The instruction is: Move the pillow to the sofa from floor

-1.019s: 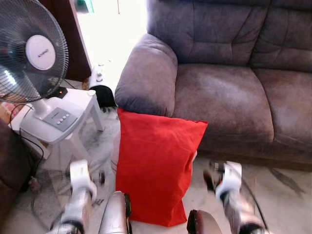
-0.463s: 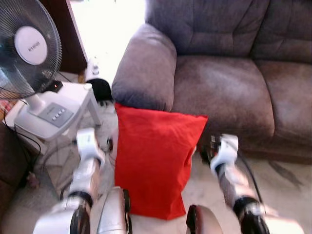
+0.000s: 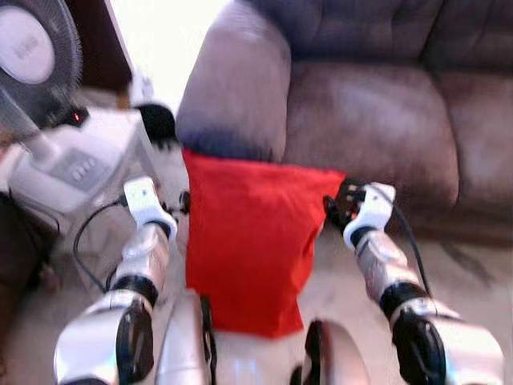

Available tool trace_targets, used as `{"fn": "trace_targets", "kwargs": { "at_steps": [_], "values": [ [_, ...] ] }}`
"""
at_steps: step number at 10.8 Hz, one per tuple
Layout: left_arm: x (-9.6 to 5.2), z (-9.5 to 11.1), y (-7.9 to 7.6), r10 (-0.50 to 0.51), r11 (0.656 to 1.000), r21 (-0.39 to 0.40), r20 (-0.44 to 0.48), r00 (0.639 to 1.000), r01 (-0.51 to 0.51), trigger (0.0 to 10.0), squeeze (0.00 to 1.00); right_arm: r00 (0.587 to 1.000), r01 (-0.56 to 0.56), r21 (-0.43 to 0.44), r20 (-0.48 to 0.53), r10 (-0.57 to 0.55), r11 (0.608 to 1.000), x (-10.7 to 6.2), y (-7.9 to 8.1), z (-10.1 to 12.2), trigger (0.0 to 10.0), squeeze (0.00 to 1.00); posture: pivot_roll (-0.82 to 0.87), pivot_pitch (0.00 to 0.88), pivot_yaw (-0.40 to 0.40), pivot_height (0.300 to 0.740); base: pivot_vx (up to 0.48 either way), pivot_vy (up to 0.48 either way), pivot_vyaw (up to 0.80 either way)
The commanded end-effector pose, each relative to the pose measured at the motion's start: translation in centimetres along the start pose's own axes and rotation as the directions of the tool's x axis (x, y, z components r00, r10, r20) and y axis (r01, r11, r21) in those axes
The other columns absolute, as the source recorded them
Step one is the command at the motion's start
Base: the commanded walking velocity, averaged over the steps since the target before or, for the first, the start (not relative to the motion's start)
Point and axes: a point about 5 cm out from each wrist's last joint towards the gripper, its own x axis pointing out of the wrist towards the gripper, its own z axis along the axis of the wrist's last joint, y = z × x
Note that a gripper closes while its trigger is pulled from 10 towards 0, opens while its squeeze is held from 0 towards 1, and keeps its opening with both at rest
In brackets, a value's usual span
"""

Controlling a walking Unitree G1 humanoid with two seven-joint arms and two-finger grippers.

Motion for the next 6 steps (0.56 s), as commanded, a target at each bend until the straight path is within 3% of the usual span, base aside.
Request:
{"fn": "trace_targets", "kwargs": {
  "at_steps": [1, 3, 5, 6],
  "values": [
    [0.0, -0.3, 0.3, 0.005, 1.000, -0.028, -0.034, 0.999, -0.006, 10.0, 1.00, 0.999, 0.033, 0.040, -0.005, -0.033, 0.999, -0.1, -0.8, 0.2, 10.0, 1.00, 0.08, 0.347, -0.048, 0.594, 0.000, 0.000, 0.00],
    [0.3, 0.8, 0.2, -0.012, 0.995, -0.097, -0.004, 1.000, 0.011, 10.0, 1.00, 0.999, 0.028, 0.080, 0.029, -0.031, 0.996, 0.1, -0.9, 1.3, 10.0, 1.00, 0.06, 0.366, -0.065, 0.594, 0.000, 0.000, 0.00],
    [0.7, 1.9, -0.1, -0.026, 0.995, -0.093, 0.030, 0.999, 0.029, 10.0, 1.00, 0.995, -0.001, 0.078, 0.098, -0.007, 0.997, 0.3, -0.7, 2.9, 10.0, 1.00, 0.04, 0.355, -0.078, 0.594, 0.000, 0.000, 0.00],
    [0.9, 2.6, -0.6, -0.039, 0.997, -0.071, 0.047, 0.998, 0.042, 10.0, 1.00, 0.994, 0.011, -0.002, 0.109, -0.011, 1.000, -0.1, -1.9, 3.1, 10.0, 0.00, 0.01, 0.318, -0.113, 0.594, 0.000, 0.000, 0.00]
  ]
}}
